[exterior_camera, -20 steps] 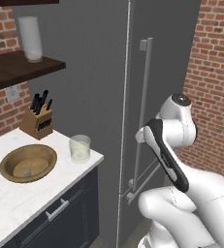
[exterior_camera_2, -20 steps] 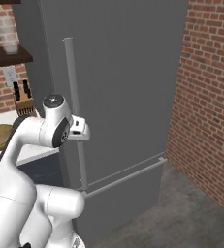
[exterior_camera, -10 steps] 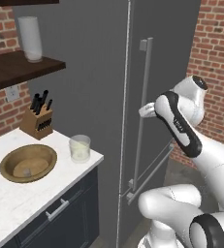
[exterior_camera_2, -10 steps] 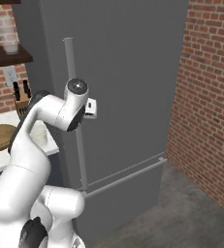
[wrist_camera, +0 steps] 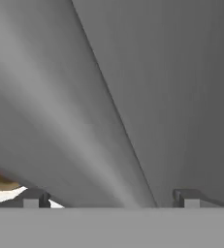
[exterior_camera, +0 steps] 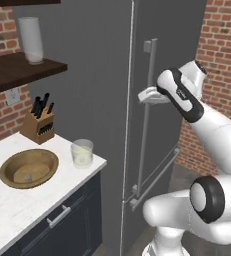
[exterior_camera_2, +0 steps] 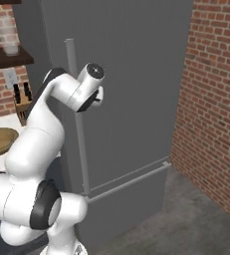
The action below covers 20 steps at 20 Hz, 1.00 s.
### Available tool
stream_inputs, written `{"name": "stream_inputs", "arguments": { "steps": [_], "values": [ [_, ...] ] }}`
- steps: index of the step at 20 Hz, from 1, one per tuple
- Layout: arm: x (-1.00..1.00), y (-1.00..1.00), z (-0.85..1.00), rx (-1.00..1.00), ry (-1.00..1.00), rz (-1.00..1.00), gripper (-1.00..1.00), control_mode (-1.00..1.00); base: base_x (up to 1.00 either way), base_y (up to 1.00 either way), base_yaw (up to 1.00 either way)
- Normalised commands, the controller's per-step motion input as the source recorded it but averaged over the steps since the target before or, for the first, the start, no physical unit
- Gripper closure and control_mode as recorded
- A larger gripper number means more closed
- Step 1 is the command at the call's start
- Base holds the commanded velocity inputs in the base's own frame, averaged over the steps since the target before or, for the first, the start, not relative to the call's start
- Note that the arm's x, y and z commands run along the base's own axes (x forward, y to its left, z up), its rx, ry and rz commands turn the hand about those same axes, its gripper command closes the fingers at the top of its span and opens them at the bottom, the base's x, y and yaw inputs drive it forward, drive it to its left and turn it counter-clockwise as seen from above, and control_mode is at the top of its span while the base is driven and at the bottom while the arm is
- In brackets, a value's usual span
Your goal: Grab a lemon wedge from the fridge and one ice cube from the ice bowl, and put them in the glass of lemonade.
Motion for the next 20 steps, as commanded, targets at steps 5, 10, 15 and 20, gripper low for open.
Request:
{"name": "stream_inputs", "arguments": {
  "steps": [5, 10, 15, 20],
  "values": [
    [0.42, 0.10, 0.00, 0.00, -0.01, 0.03, -1.00, -1.00, 0.00, 0.00, 0.00],
    [-0.11, -0.14, 0.00, 0.03, -0.32, 0.00, -1.00, -1.00, 0.00, 0.00, 0.00],
    [-0.88, 0.06, 0.00, 0.03, -0.65, 0.01, -1.00, -1.00, 0.00, 0.00, 0.00],
    [-0.06, 0.39, 0.16, -0.01, -0.24, 0.00, -1.00, -1.00, 0.00, 0.00, 0.00]
  ]
}}
